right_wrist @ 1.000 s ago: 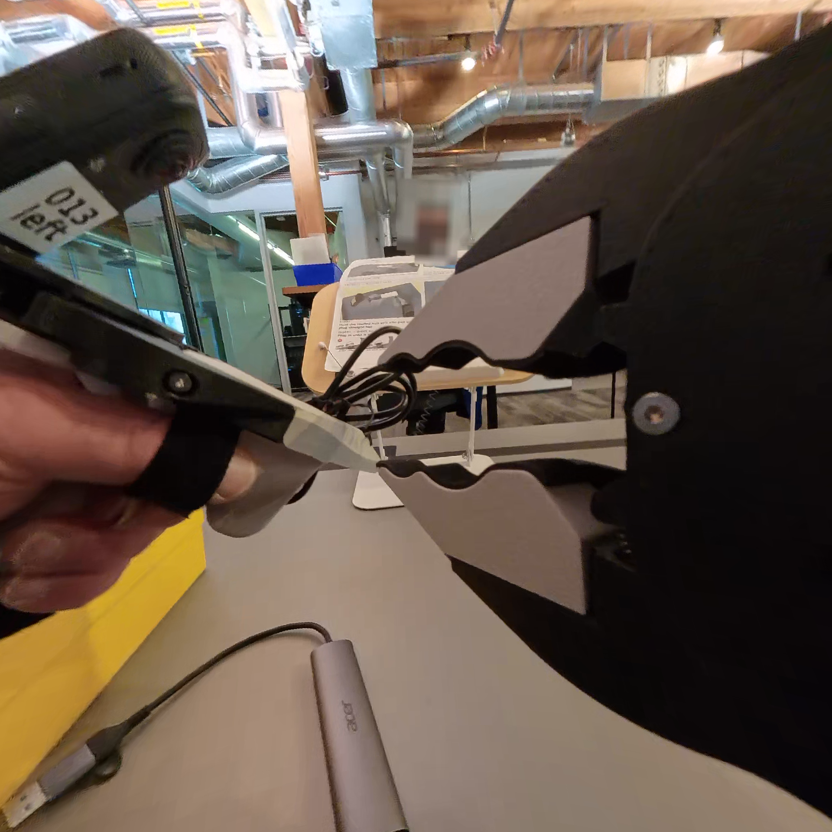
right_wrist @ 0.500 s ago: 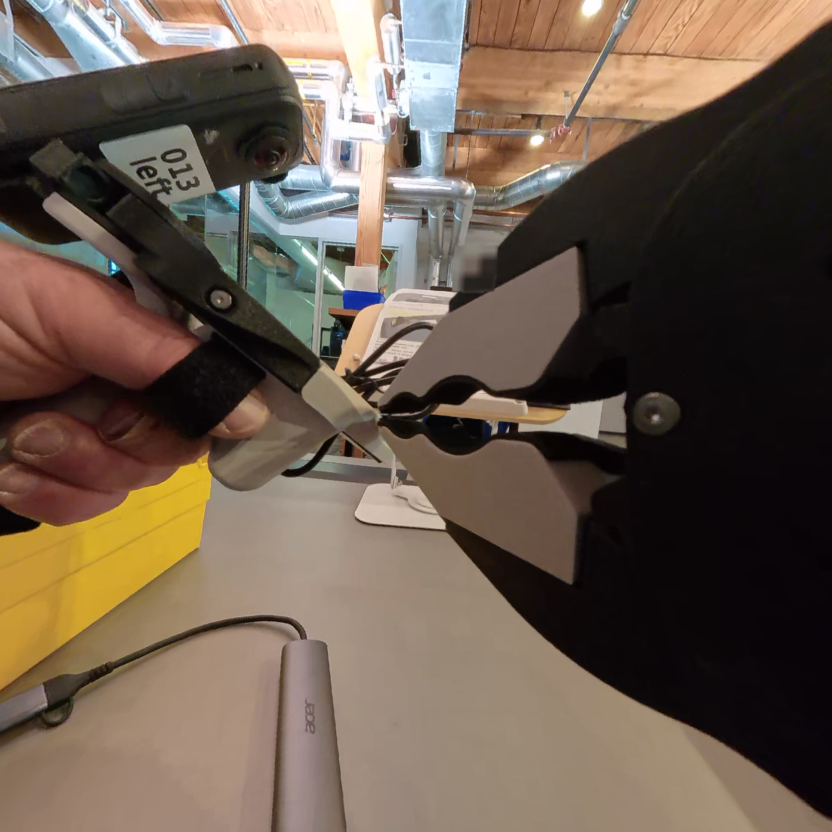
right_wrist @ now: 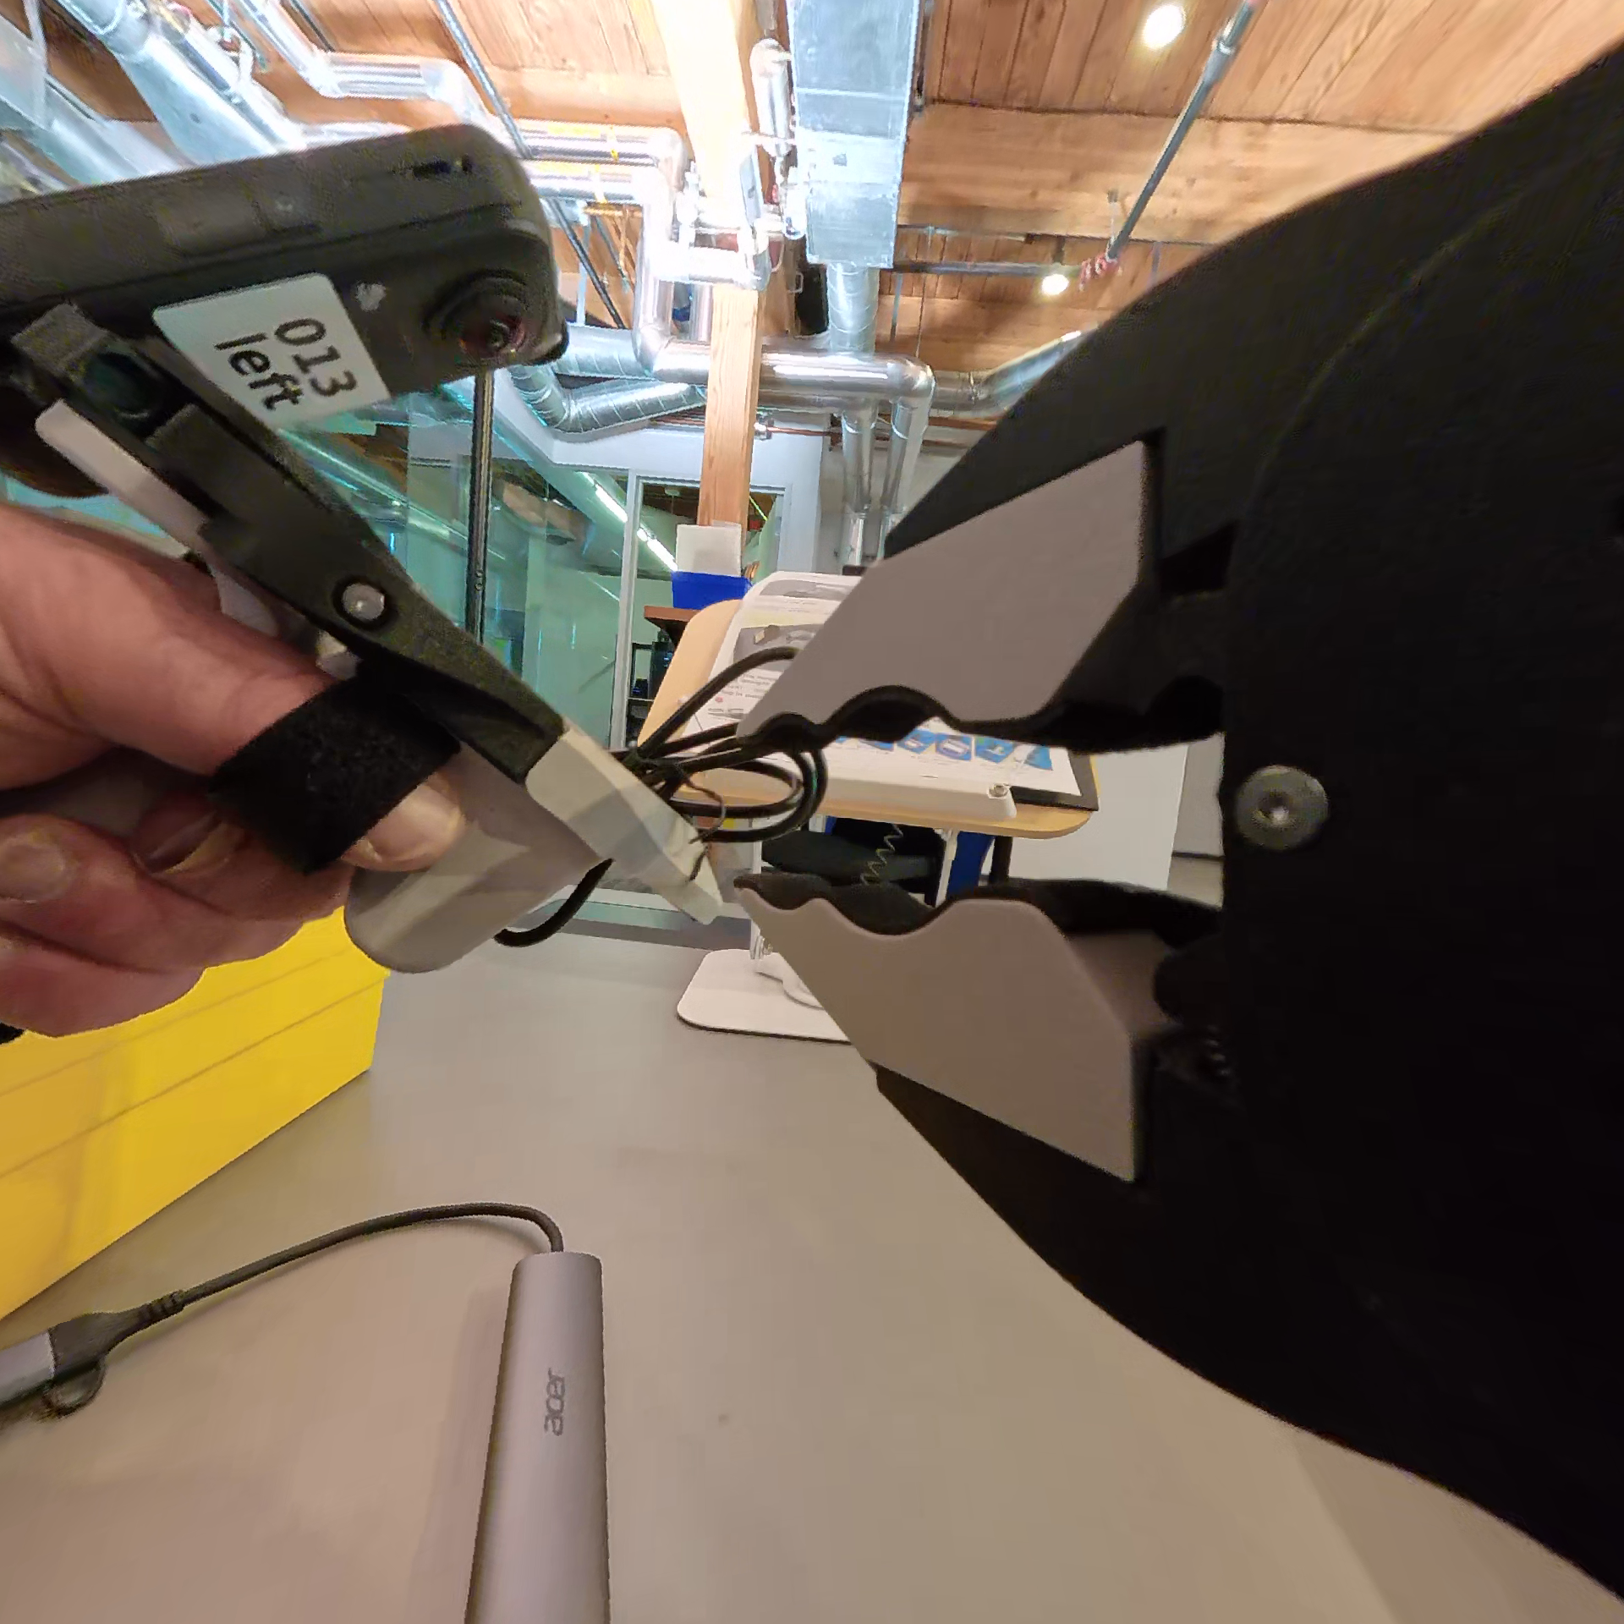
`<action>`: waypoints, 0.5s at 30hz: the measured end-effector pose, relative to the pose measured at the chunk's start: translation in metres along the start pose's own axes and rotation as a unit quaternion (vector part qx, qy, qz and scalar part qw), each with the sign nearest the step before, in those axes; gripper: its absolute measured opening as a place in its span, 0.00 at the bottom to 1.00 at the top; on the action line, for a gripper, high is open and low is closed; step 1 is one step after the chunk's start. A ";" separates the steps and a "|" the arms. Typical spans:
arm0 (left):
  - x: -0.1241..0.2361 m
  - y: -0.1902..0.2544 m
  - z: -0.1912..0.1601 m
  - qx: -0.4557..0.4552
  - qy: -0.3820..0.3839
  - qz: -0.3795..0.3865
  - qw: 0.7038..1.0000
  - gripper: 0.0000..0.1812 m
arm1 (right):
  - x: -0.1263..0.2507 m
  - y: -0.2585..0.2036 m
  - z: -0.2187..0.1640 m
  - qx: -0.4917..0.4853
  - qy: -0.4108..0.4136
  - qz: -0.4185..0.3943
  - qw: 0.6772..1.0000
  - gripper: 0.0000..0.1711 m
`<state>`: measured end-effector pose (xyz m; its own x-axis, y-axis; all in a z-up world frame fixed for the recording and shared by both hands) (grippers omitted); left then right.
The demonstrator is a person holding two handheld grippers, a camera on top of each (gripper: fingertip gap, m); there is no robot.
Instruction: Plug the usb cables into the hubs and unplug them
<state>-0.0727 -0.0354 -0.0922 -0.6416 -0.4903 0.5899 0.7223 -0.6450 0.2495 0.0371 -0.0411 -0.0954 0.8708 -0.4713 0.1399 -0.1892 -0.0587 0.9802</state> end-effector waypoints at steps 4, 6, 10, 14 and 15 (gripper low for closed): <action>0.000 0.002 0.000 0.015 0.001 -0.024 1.000 0.03 | -0.003 -0.003 0.004 0.027 0.009 0.000 1.000 0.13; 0.001 0.002 0.000 0.022 0.003 -0.031 0.999 0.03 | -0.004 -0.005 0.006 0.034 0.018 0.002 0.999 0.12; 0.000 0.002 -0.001 0.023 -0.003 -0.035 0.999 0.03 | -0.003 -0.007 0.008 0.042 0.029 0.011 0.999 0.09; -0.001 0.002 -0.003 0.009 -0.015 -0.019 1.000 0.03 | -0.003 -0.008 0.008 0.044 0.034 0.027 0.998 0.04; -0.002 0.002 -0.003 0.007 -0.017 -0.016 1.000 0.03 | -0.003 -0.007 0.008 0.042 0.033 0.028 0.998 0.00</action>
Point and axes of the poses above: each gripper's, where its closed fingertips meet, x back along the fingers, z out of its top, y = z × x across the jaws, the point moved 7 cm from there along x, back along the fingers, and after that the axes turned 7 degrees about x, right-handed, at the moved point
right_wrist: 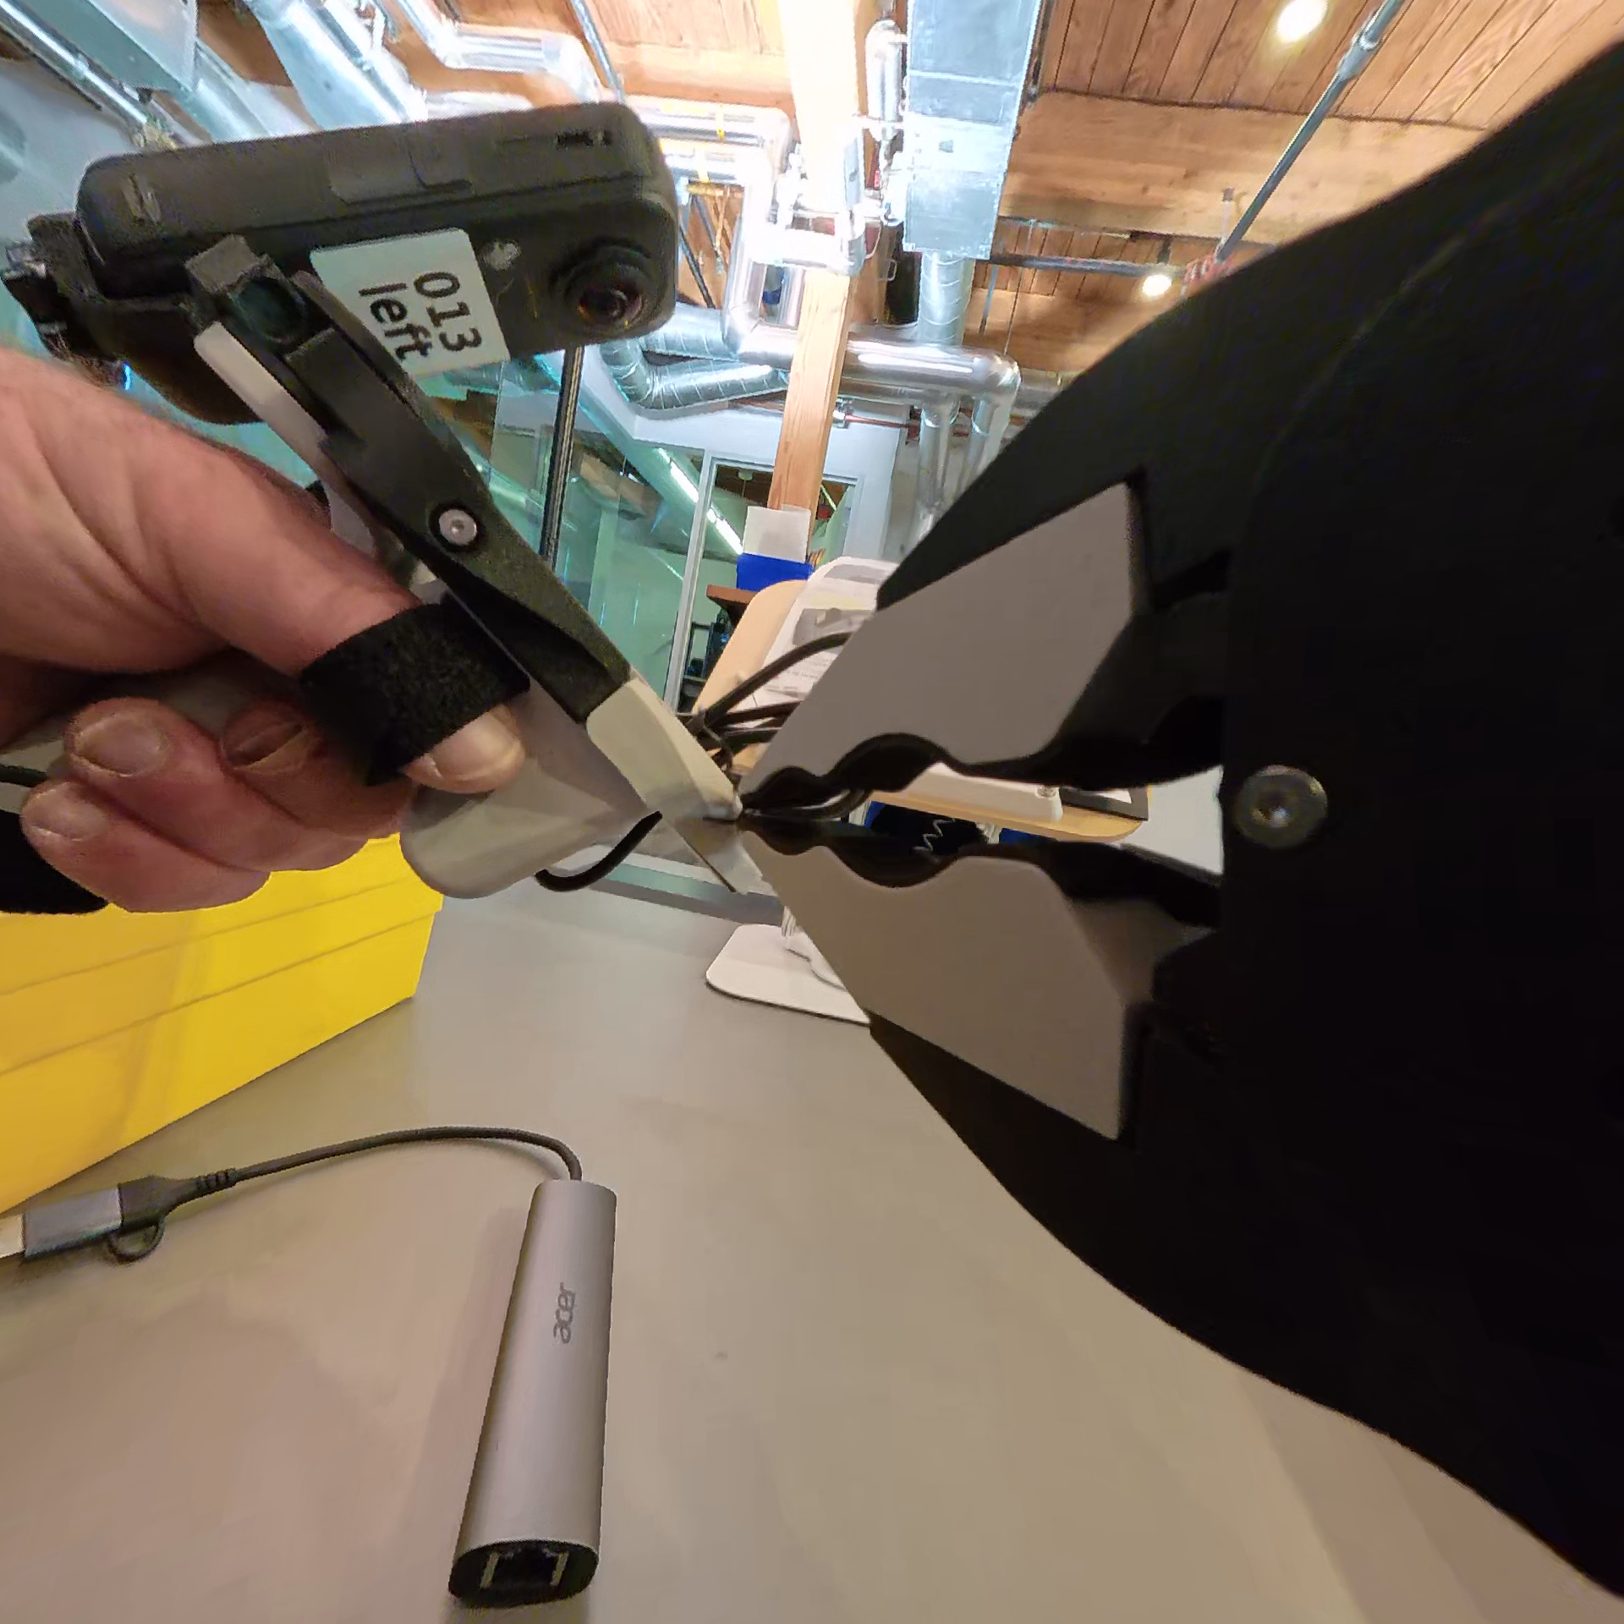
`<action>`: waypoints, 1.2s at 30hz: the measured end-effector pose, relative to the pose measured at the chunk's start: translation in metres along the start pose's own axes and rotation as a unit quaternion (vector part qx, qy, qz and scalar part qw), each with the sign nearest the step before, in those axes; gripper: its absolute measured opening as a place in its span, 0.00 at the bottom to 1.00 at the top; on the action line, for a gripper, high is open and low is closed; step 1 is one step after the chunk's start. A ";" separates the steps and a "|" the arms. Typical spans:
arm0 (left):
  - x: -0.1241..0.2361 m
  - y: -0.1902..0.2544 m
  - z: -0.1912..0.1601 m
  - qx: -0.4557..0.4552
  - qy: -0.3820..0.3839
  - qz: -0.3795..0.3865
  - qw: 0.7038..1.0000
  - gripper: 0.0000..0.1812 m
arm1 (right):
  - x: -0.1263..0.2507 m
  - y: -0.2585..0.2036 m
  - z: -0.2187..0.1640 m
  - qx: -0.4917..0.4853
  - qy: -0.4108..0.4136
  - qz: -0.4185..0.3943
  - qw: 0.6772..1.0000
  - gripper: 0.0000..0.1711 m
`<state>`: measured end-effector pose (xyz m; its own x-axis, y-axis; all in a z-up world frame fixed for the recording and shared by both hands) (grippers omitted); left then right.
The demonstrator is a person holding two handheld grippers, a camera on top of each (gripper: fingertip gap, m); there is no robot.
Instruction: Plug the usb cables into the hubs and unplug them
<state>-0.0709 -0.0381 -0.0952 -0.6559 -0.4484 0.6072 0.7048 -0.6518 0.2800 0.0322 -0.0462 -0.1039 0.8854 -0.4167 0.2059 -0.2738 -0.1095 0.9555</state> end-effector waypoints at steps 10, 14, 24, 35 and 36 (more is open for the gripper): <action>-0.001 0.002 0.002 -0.030 0.006 0.037 0.999 0.03 | -0.001 0.004 -0.004 -0.114 0.000 0.025 0.993 0.00; 0.001 0.001 0.004 -0.043 0.015 0.058 0.997 0.03 | 0.001 0.011 -0.009 -0.255 0.022 0.030 0.966 0.00; 0.004 0.004 0.010 -0.079 0.047 0.081 0.992 0.03 | 0.003 0.011 -0.025 -0.596 0.107 0.049 0.794 0.00; 0.001 0.006 0.011 -0.148 0.060 0.155 0.975 0.03 | -0.007 -0.012 -0.029 -0.856 0.199 0.065 0.473 0.00; 0.001 0.005 0.011 -0.140 0.060 0.153 0.976 0.03 | -0.005 -0.008 -0.030 -0.847 0.200 0.058 0.489 0.00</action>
<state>-0.0652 -0.0350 -0.0846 -0.4649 -0.7062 0.5340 0.7824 -0.6100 -0.1256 0.0415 -0.0160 -0.1063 0.9962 -0.0847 -0.0186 0.0737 0.9396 -0.3343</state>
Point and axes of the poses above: each gripper's, where its closed fingertips meet, x back along the fingers, z out of its top, y = z × x across the jaws, the point moved 7 cm from there along x, back along the fingers, and after that the axes turned 7 degrees about x, right-handed, at the moved point
